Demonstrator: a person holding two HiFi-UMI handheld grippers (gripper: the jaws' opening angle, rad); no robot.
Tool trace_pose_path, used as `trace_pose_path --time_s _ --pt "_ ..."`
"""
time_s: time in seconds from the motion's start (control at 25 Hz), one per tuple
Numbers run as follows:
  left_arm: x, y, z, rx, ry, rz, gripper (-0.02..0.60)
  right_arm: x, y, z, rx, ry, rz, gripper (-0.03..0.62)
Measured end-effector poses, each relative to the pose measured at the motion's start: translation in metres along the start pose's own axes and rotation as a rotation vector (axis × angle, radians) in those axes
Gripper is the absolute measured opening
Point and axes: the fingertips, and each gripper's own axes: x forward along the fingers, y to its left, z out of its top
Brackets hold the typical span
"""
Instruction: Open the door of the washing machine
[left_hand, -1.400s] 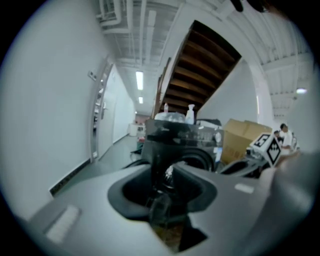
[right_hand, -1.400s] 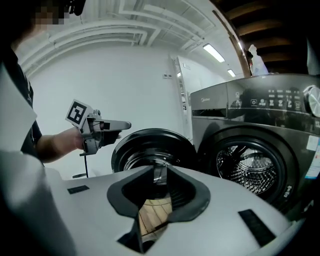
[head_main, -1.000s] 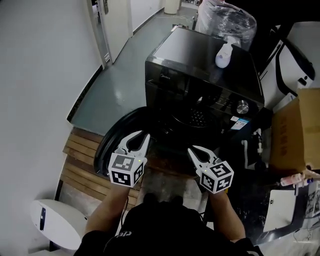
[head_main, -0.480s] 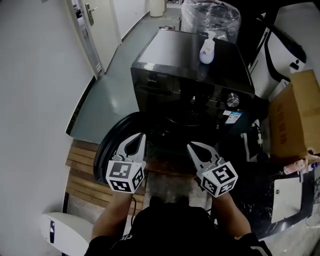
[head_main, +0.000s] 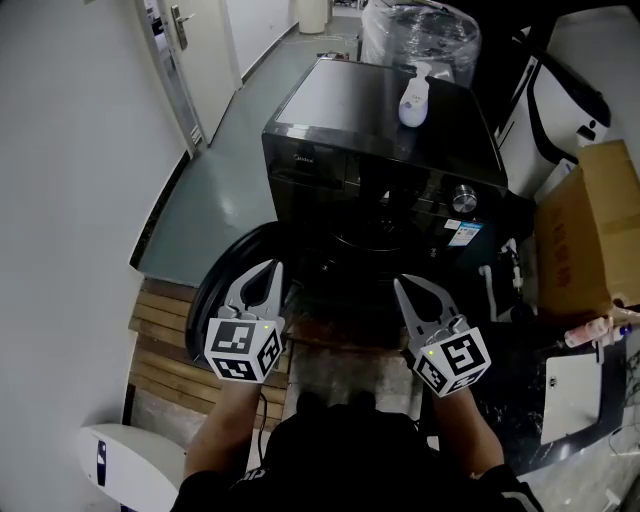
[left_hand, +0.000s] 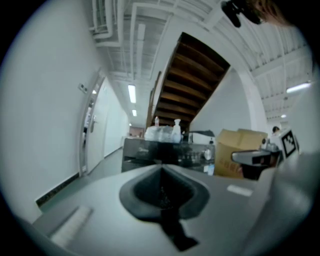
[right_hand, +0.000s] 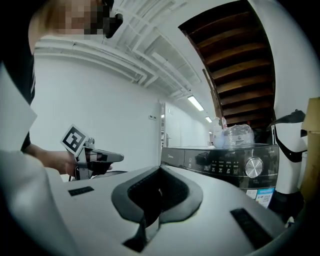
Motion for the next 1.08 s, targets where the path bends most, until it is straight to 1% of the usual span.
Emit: trace_pose_path --time_s 0.16,0.36,0.56,1.08 --pt "-0.002 0.009 -0.003 -0.013 0.002 0.029 0.008 -0.006 -0.007 -0.001 0.007 -0.004 -0.007 -0.009" --pt "-0.003 0.016 -0.008 -0.037 0.004 0.049 0.009 -0.009 -0.001 -0.009 -0.005 0.020 -0.006 -0.009" --pt "0.001 0.006 -0.010 -0.039 0.009 0.029 0.008 -0.011 -0.001 -0.018 0.011 0.040 -0.001 -0.009" --pt "0.011 -0.010 -0.010 -0.042 0.020 -0.006 0.009 -0.008 -0.006 -0.013 0.006 0.033 0.007 -0.009"
